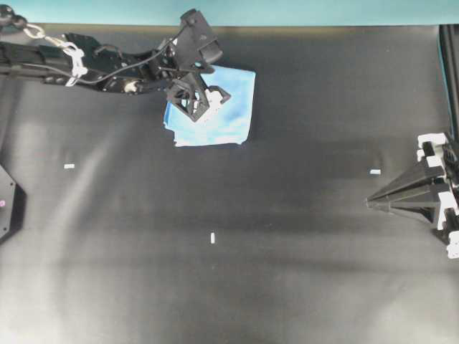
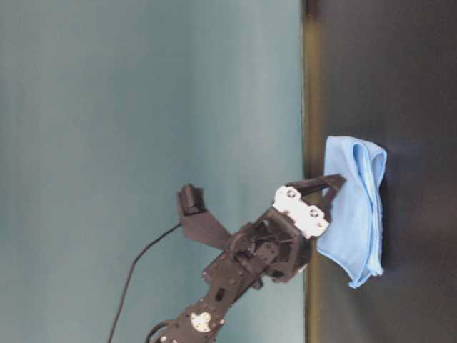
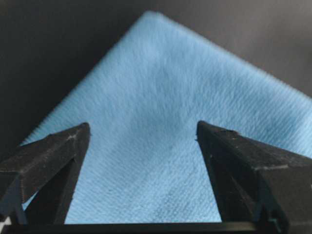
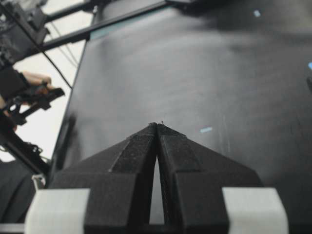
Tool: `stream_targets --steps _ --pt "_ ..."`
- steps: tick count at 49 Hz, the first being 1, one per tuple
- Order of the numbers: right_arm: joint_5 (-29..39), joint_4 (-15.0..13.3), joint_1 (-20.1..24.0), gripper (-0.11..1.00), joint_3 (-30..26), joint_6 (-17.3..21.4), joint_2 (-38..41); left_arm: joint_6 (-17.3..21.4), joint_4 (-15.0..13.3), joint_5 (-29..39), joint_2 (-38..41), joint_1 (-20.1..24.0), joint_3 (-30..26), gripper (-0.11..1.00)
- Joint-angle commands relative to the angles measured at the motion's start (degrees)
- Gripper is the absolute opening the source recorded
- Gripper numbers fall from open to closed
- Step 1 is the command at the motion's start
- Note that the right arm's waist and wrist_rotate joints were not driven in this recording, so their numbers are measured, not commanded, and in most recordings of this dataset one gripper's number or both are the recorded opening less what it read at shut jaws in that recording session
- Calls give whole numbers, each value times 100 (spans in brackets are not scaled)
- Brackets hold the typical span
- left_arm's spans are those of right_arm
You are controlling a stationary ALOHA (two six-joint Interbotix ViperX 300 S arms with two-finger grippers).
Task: Push a blue cloth with the left arm to wipe the desk.
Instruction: 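Lower the left gripper onto the blue cloth's top surface, then push the blue cloth down and left across the table with the left gripper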
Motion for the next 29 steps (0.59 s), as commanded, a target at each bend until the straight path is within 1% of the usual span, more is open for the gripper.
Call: stream_targets --steps 1,10,17,29 --pt "-35 9 0 0 -26 0 26 -44 9 -35 18 -26 18 85" --pt "-35 9 0 0 -18 -9 18 -79 9 -167 0 -53 220 85" --pt "-35 9 0 0 -18 -9 18 -79 9 -387 -79 -88 519 85" --pt "-35 9 0 0 -9 -9 0 -88 9 -967 -360 -422 1151 85"
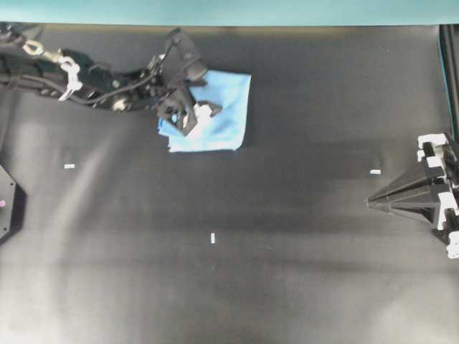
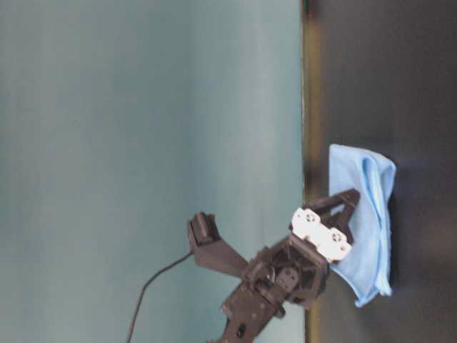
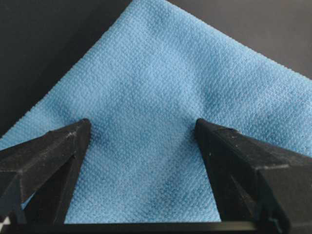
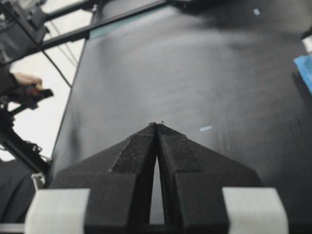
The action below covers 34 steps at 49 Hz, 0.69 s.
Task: Push a blue cloth with the left arm to wipe the desk.
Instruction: 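Push the blue cloth down and left across the table with the left gripper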
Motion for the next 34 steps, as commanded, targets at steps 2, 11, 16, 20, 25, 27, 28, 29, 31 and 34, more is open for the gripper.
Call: stream_targets --steps 2,11,16,20,25,27,28,29,31,34 --pt "-44 18 0 0 -35 9 0 -9 18 -185 -202 -246 299 85" --pt "-18 88 0 0 -26 9 -88 -9 26 -325 -554 -606 809 85" --pt "-35 88 -9 0 -18 9 -132 -9 18 -369 -729 -809 1090 85" --pt "-44 88 0 0 -26 0 -158 -9 26 -378 -888 -1011 1336 85" --pt "-18 88 0 0 -18 0 -158 -9 18 -396 -1072 -1336 1608 85" --pt "-18 88 0 0 -18 0 -158 -9 18 -387 -1151 -1485 1714 85" --pt "-9 88 -9 0 -18 9 -158 -9 18 -387 -1187 -1564 1775 85" --pt "-9 88 -9 0 -9 9 -158 -9 18 -396 -1230 -1652 1828 85" --pt "-9 88 0 0 0 9 -158 -9 18 -396 -1327 -1837 1925 85" --pt "-9 97 0 0 18 9 -158 -9 26 -387 -1468 -2109 2048 85"
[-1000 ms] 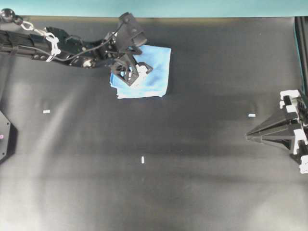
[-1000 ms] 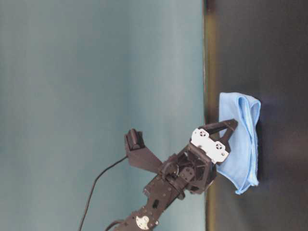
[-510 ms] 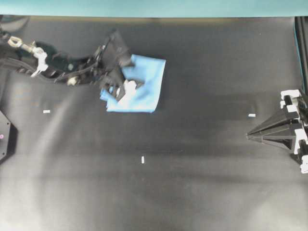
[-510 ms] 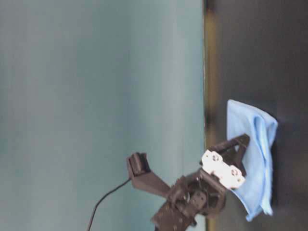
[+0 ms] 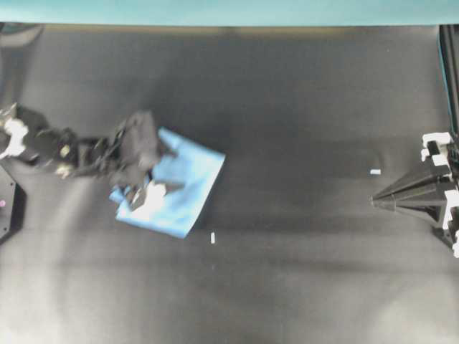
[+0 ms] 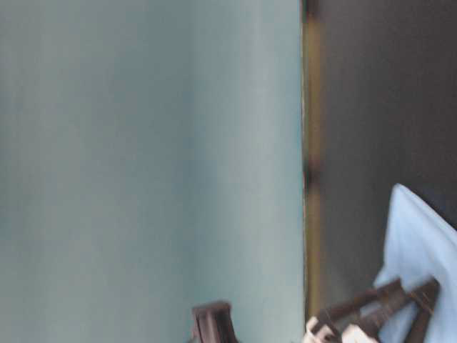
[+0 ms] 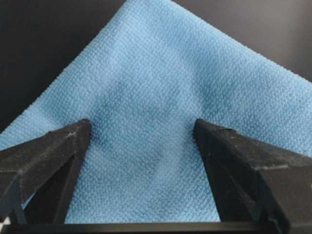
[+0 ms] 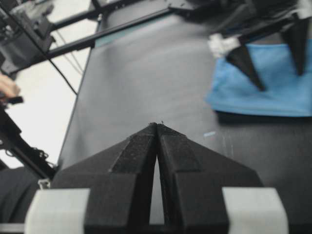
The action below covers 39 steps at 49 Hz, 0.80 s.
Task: Push a blue cloth with the left arm to wipe the desk.
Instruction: 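Push the blue cloth down and left across the table with the left gripper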
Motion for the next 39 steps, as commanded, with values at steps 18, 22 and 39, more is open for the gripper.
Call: stream_targets --steps 18,22,39 --pt "-79 44 -9 0 -18 9 9 -35 9 26 -686 -1846 756 85" --pt "-79 44 0 0 -18 9 -9 -79 9 18 -721 -2171 861 85" --pt "-97 62 0 0 -26 0 -35 -1151 18 18 -765 -3454 993 85"
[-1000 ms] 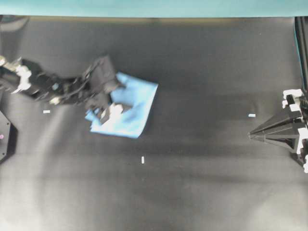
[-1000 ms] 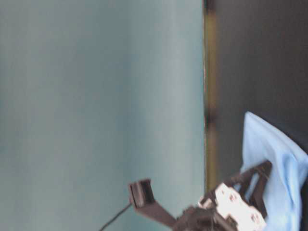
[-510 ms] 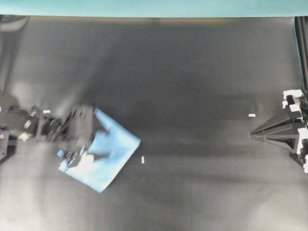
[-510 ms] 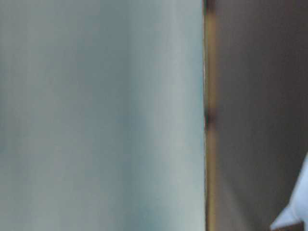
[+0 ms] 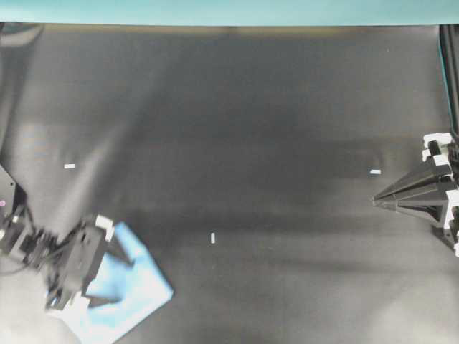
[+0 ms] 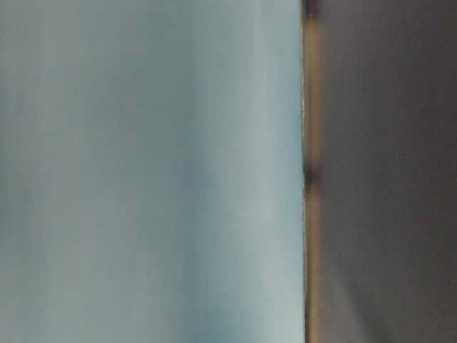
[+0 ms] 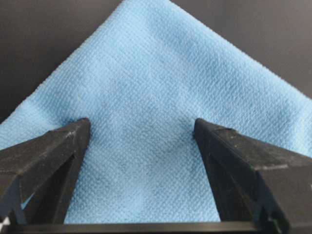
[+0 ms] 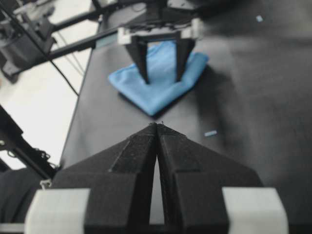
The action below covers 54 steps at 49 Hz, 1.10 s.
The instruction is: Push a blue cloth with the left arm to wipe the desk.
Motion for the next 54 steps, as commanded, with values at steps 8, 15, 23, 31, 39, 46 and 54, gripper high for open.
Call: stream_targets --steps 8,15,23,31,39,46,54 --pt "-149 18 -9 0 -44 0 9 -211 9 -9 44 -193 -105 85" --pt "-158 18 -9 0 -35 -9 9 -141 9 18 -44 -158 -281 85" --pt "-158 18 0 0 -35 0 9 88 9 26 -501 -132 -439 85" --pt "-158 18 0 0 -9 0 9 466 9 53 -1107 0 -404 85" --pt "-158 18 0 0 44 0 0 615 18 299 -1652 132 -246 85" --pt "-149 18 0 0 105 -9 -35 642 18 378 -1898 167 -141 85" --pt "-88 18 0 0 246 -9 -229 624 18 360 -1969 193 -97 85"
